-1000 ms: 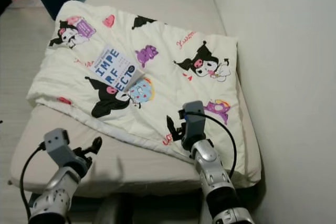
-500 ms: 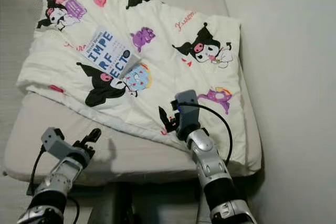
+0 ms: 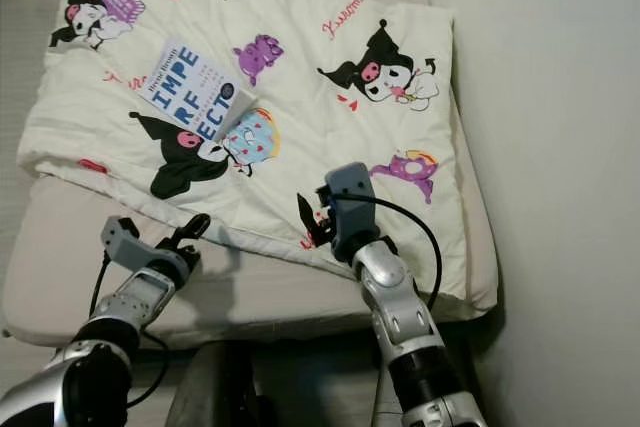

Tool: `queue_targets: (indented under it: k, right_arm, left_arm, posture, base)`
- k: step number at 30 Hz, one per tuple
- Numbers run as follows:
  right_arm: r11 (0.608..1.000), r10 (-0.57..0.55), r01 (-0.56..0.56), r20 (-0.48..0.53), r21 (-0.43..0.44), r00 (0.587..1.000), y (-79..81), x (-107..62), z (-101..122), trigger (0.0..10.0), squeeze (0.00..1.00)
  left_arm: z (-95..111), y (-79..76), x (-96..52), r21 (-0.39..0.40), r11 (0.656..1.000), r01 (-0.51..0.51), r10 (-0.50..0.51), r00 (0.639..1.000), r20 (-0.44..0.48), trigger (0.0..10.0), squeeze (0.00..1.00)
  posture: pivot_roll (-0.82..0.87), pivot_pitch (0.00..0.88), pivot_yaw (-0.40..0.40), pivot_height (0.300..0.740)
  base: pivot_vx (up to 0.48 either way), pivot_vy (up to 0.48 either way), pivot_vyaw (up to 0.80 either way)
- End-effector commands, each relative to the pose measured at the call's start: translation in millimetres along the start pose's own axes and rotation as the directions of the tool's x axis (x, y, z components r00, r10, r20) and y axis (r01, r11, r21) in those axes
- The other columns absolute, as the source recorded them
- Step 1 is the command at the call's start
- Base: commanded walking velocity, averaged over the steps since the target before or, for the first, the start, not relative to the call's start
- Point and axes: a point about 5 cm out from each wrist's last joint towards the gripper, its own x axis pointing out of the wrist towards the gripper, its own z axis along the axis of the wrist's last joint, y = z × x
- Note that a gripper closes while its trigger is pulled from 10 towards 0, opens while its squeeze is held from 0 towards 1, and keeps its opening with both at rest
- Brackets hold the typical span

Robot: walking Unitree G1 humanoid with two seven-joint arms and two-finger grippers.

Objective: Clean up the room

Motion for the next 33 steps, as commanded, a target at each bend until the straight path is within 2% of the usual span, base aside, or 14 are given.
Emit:
queue_targets:
  k: [1, 8, 9, 10, 12, 13, 14, 15, 16, 17, 19, 24, 28, 33]
  right_arm:
    - [1.0, 0.017, -0.017, -0.027, -0.005, 0.999, 6.0, -5.2, -6, 10.0, 0.0]
    - [1.0, 0.005, -0.006, -0.044, -0.016, 0.999, 6.2, -10.3, -9, 10.0, 0.0]
    - [1.0, -0.002, 0.002, -0.052, -0.007, 0.999, 5.6, -11.2, -10, 10.0, 0.0]
    - [1.0, -0.004, 0.004, -0.054, -0.004, 0.999, 5.3, -11.4, -10, 10.0, 0.0]
    - [1.0, -0.021, 0.022, -0.058, 0.016, 0.998, 3.2, -12.0, -12, 10.0, 0.0]
    - [0.999, -0.025, 0.027, -0.059, 0.021, 0.998, 2.7, -12.2, -13, 10.0, 0.0]
    - [0.999, -0.025, 0.027, -0.059, 0.021, 0.998, 2.7, -12.2, -13, 10.0, 0.0]
    - [0.997, -0.039, 0.044, -0.071, 0.057, 0.997, 0.0, -13.9, -18, 10.0, 0.0]
    - [0.996, -0.048, 0.054, -0.085, 0.078, 0.995, -1.9, -14.9, -22, 10.0, 0.0]
    - [0.996, -0.048, 0.054, -0.085, 0.078, 0.995, -1.9, -14.9, -22, 10.0, 0.0]
    - [0.993, -0.062, 0.073, -0.114, 0.096, 0.992, -5.5, -16.0, -30, 10.0, 0.0]
    - [0.989, -0.055, 0.077, -0.164, 0.129, 0.985, -9.5, -18.6, -43, 10.0, 0.0]
    - [0.989, -0.039, 0.069, -0.22, 0.131, 0.975, -12.1, -20.6, -58, 10.0, 0.0]
    - [0.99, -0.033, 0.065, -0.236, 0.129, 0.971, -11.5, -20.1, -63, 10.0, 0.0]
  left_arm:
    - [-7, 5.1, -1.6, -0.006, 1.0, -0.03, 0.03, 0.999, -0.024, 10.0, 0.0]
    - [-6, -10.0, 5.0, 0.031, 1.0, -0.002, 0.003, 0.999, -0.033, 10.0, 0.0]
    - [-9, -8.5, 4.8, 0.188, 0.982, -0.025, 0.035, 0.998, -0.049, 10.0, 0.0]
    - [-9, -8.2, 4.7, 0.229, 0.973, -0.029, 0.042, 0.998, -0.052, 10.0, 0.0]
    - [-15, -5.5, 2.4, 0.525, 0.851, -0.006, 0.053, 0.996, -0.075, 10.0, 0.0]
    - [-17, -5.4, 1.8, 0.594, 0.804, 0.008, 0.05, 0.995, -0.082, 10.0, 0.0]
    - [-17, -5.4, 1.8, 0.594, 0.804, 0.008, 0.05, 0.995, -0.082, 10.0, 0.0]
    - [-20, -7.5, -3.4, 0.777, 0.624, 0.078, -0.029, 0.997, -0.076, 10.0, 0.0]
    - [-25, -4.7, -9.9, 0.841, 0.528, 0.119, -0.059, 0.993, -0.103, 10.0, 0.0]
    - [-25, -4.7, -9.9, 0.841, 0.528, 0.119, -0.059, 0.993, -0.103, 10.0, 0.0]
    - [-32, 1.6, -23.1, 0.895, 0.42, 0.151, -0.096, 0.988, -0.122, 10.0, 0.0]
    - [-29, 21.2, -49.1, 0.902, 0.428, 0.061, -0.072, 0.997, -0.033, 10.0, 0.0]
    - [-16, 46.6, -76.2, 0.837, 0.533, -0.123, 0.025, 0.991, 0.13, 10.0, 0.0]
    - [-17, 50.4, -81.6, 0.829, 0.536, -0.161, 0.046, 0.986, 0.161, 10.0, 0.0]
  posture:
    - [-0.21, 0.473, 0.054, 0.6]
    - [-0.19, 0.482, 0.063, 0.6]
    - [-0.17, 0.484, 0.066, 0.6]
    - [-0.17, 0.484, 0.066, 0.6]
    - [-0.12, 0.435, 0.075, 0.6]
    - [-0.12, 0.435, 0.075, 0.6]
    - [-0.12, 0.435, 0.075, 0.6]
    - [-0.07, 0.372, 0.078, 0.6]
    - [-0.05, 0.333, 0.073, 0.6]
    - [-0.05, 0.333, 0.073, 0.6]
    - [-0.03, 0.305, 0.059, 0.6]
    - [0.0, 0.233, 0.037, 0.6]
    - [0.03, 0.192, 0.001, 0.6]
    - [0.03, 0.18, -0.011, 0.6]
  base:
    - [0.0, 0.0, 0.0]
    - [0.0, 0.0, 0.0]
    - [0.0, 0.0, 0.0]
    - [0.0, 0.0, 0.0]
    - [0.0, 0.0, 0.0]
    - [0.0, 0.0, 0.0]
    - [0.0, 0.0, 0.0]
    - [0.0, 0.0, 0.0]
    - [0.0, 0.0, 0.0]
    - [0.0, 0.0, 0.0]
    - [0.0, 0.0, 0.0]
    - [0.0, 0.0, 0.0]
    - [0.0, 0.0, 0.0]
    - [0.0, 0.0, 0.0]
